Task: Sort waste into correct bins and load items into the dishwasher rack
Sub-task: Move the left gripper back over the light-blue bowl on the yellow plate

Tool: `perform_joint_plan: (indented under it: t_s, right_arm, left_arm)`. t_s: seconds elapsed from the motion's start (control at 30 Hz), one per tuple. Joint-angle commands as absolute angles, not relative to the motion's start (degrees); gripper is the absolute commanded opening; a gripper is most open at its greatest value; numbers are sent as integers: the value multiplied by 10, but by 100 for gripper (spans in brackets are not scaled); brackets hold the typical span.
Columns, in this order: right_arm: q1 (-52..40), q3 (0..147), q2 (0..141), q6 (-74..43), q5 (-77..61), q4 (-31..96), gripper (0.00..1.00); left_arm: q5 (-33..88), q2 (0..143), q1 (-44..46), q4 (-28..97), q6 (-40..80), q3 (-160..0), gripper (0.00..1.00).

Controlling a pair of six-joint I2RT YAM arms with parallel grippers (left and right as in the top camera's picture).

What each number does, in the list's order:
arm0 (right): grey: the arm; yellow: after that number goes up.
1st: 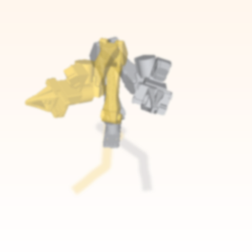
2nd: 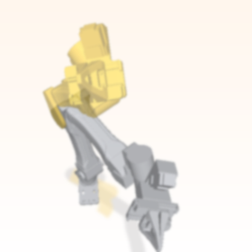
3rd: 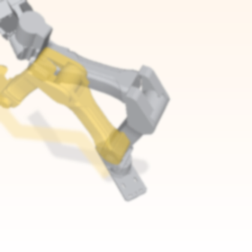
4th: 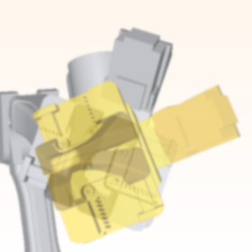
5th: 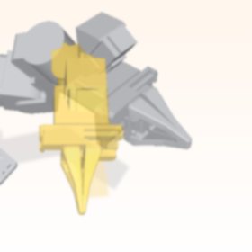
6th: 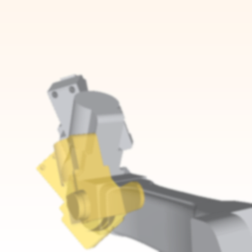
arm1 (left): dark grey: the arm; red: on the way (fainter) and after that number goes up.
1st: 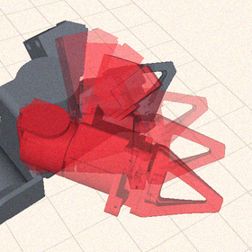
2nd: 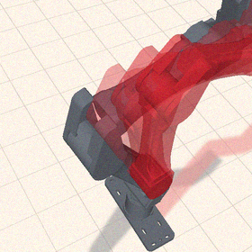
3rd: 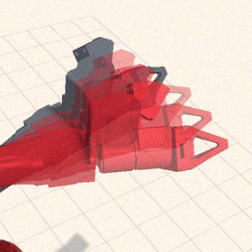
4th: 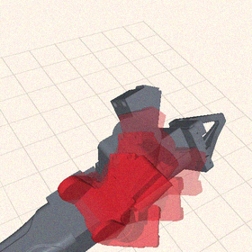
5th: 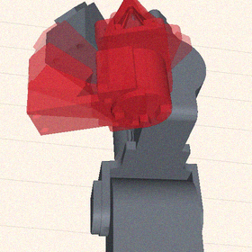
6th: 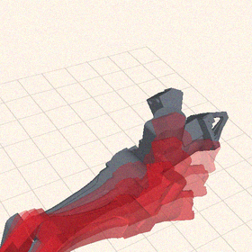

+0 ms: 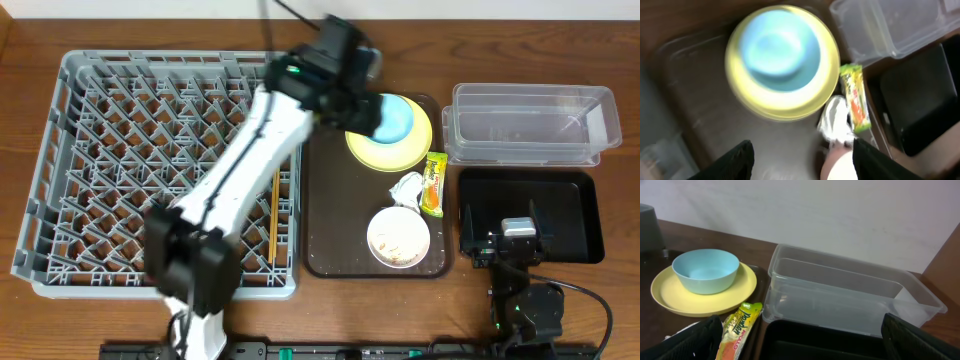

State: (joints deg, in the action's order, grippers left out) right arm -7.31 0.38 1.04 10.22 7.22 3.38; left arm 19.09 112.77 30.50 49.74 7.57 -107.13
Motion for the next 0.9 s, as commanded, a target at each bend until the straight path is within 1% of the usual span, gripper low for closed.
perform_joint_plan:
  t_s: [0.0, 0.23, 0.3, 0.43, 0.67, 0.8, 0.87]
  right_arm:
    - [-70, 3, 11, 108, 70, 36, 99]
    - [-70, 3, 11, 108, 70, 36, 99]
    - [-70, 3, 11, 108, 70, 36, 99]
    - [-70, 3, 11, 108, 70, 36, 99]
    - [-70, 3, 11, 108, 70, 36, 99]
    - [-70, 3, 11, 108, 70, 36, 99]
    - [-70, 3, 12, 108, 70, 36, 99]
  left_arm:
    - [183, 1168, 325, 460, 71, -1067, 65]
    - [183, 1251, 361, 361, 71, -1067, 63]
    - [183, 1268, 371, 344, 71, -1067, 60]
    - [182, 1291, 386, 319, 71, -1067, 59]
    - [93, 1300, 396, 293, 71, -1067, 59]
    - [91, 1300, 396, 281, 71, -1067, 58]
    - [91, 1300, 397, 276, 71, -1067, 54]
